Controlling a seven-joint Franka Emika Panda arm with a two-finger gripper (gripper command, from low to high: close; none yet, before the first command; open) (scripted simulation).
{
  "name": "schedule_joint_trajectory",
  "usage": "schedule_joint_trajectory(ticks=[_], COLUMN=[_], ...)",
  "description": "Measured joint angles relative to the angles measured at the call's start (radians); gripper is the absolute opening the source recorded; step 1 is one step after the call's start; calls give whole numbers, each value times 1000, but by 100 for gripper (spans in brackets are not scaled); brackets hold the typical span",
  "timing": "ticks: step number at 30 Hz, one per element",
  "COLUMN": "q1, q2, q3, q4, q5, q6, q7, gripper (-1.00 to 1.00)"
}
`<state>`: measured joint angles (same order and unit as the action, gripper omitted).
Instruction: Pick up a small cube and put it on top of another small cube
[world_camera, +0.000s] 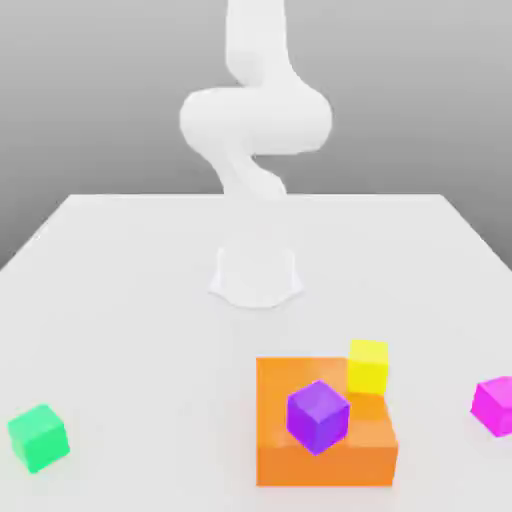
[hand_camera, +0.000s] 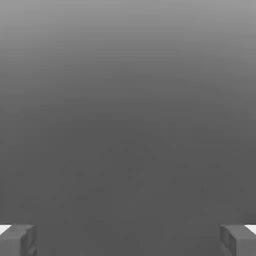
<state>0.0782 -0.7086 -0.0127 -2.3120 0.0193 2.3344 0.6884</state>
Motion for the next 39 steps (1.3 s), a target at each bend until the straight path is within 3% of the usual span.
schedule_joint_trajectory(ticks=[9,17,25,31,32,39], q1=[250,410,543,599,603,603], q2=[334,623,909,1125,1145,1142], q3=[-6,64,121,93,88,88], q4=[-42,-80,-119,-97,-93,-94], q5=[78,100,-33,-123,-127,-127], q6=[121,229,342,489,505,501], q7=[-411,-738,-953,-955,-953,-953], gripper=[0,0,0,0,-100,-100])
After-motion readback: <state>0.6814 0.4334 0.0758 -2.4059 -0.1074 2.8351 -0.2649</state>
